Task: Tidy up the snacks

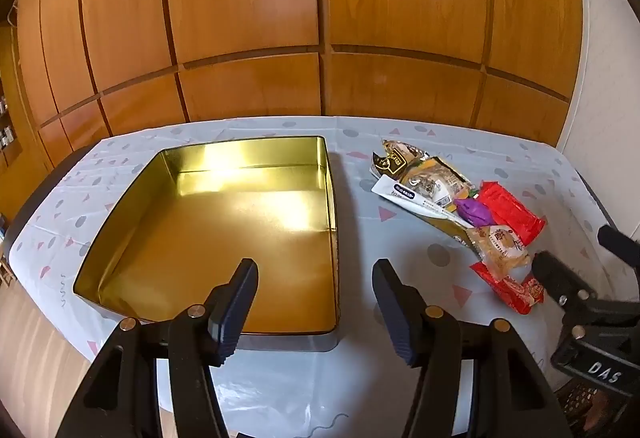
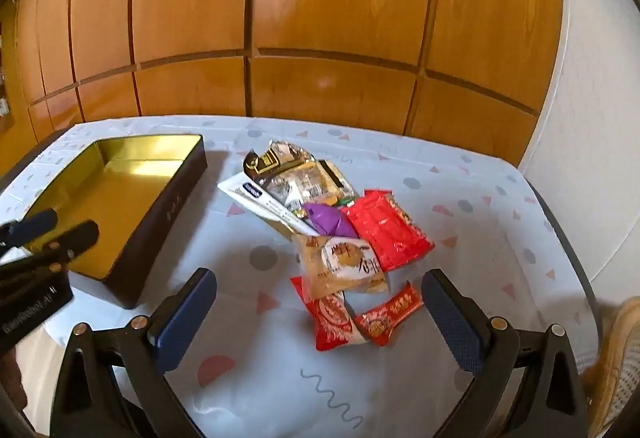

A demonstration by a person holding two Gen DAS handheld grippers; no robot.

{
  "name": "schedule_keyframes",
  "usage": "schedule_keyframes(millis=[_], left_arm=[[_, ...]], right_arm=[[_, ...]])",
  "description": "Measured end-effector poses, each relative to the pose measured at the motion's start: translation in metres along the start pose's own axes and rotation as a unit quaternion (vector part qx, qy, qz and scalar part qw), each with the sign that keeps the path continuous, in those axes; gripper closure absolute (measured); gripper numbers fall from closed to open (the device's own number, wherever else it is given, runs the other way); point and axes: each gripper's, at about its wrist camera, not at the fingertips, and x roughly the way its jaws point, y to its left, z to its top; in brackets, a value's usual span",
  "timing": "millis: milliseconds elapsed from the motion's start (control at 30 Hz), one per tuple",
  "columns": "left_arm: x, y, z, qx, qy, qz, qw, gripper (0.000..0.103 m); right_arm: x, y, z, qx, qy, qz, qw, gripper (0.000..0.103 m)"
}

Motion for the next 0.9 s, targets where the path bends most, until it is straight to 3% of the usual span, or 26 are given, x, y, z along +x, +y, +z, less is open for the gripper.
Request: schedule_keyframes(millis=[900], left_arm=[[0.0025, -0.0051, -0.0043, 0.015, 0.012, 0.01, 0.9998, 0.043]], right_arm=[[0.0046, -0.0006, -0.0015, 0.008, -0.002, 0.014, 1.0, 0.0]])
